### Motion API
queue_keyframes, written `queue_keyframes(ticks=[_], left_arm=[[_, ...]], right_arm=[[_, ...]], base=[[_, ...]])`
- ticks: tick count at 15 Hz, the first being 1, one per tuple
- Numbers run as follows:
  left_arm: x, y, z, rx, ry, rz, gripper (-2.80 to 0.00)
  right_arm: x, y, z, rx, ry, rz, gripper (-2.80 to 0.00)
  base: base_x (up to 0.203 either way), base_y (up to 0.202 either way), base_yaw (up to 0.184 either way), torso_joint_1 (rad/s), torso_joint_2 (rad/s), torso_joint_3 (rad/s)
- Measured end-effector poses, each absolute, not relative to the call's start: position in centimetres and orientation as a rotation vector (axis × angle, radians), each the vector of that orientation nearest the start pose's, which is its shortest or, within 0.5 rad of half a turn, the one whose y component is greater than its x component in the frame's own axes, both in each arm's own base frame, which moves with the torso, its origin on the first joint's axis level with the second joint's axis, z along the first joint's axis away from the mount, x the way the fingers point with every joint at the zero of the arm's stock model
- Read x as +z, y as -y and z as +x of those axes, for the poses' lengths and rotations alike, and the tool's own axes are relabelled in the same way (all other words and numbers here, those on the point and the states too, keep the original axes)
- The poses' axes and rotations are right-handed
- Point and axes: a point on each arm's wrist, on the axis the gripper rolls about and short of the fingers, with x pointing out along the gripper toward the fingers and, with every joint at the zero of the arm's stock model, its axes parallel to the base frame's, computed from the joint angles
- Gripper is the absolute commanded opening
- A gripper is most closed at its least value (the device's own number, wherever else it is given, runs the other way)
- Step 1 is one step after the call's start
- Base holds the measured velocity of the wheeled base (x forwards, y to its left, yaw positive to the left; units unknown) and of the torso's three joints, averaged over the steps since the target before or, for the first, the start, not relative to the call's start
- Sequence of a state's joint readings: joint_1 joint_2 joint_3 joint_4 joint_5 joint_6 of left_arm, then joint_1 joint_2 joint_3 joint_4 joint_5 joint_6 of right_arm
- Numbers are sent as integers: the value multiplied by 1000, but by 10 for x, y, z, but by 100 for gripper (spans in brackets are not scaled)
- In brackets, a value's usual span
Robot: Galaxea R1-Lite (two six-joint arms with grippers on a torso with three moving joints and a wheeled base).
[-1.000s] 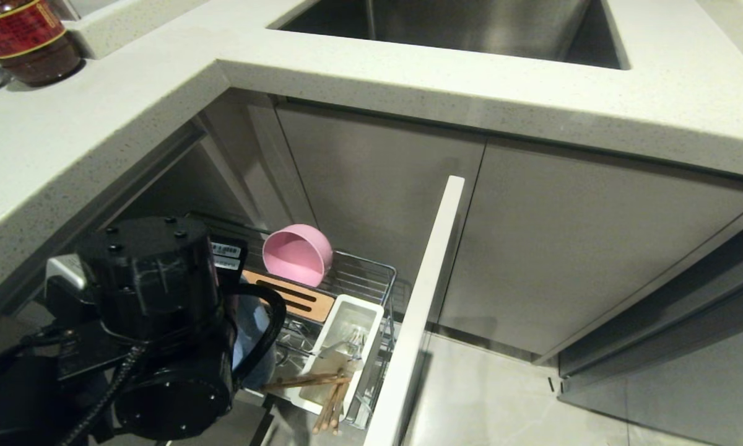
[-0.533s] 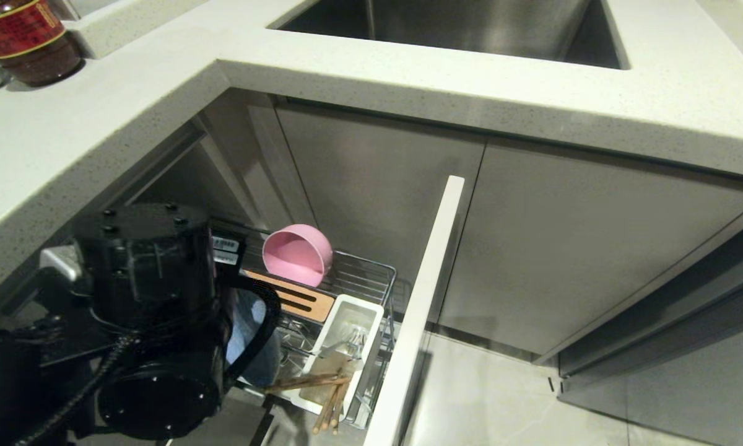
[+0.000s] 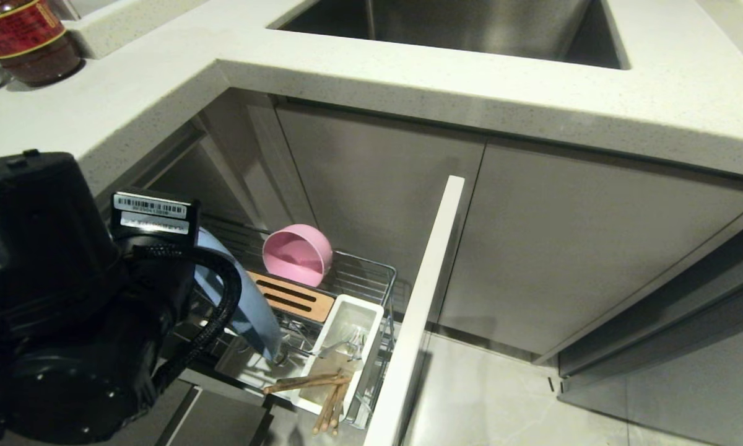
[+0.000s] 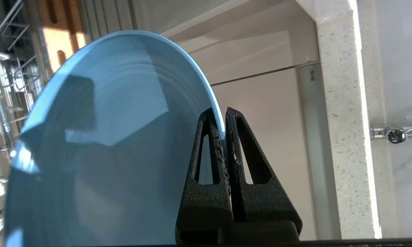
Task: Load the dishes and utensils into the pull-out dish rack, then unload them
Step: Pick up the plate and place it in the cupboard
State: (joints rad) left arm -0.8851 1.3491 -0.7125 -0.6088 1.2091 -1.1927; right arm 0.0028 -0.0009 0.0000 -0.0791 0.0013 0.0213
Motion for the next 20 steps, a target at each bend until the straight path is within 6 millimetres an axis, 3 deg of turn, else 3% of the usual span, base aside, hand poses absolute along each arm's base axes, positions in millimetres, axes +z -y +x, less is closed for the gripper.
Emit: queue_keyframes(ticks=[4,10,20], left_arm=[[233,143,144,281,163,-1227,-280],[230,142,144,268,154,-1281,-280],[216,143,156,322,157,-1260,-280]], right_arm=[[84,0,-23,5,80,21,-280],[84,0,-23,5,80,21,-280],[84,0,-23,5,80,21,-280]], base=[[0,0,0,0,0,0],[0,0,0,0,0,0],[0,0,0,0,0,0]])
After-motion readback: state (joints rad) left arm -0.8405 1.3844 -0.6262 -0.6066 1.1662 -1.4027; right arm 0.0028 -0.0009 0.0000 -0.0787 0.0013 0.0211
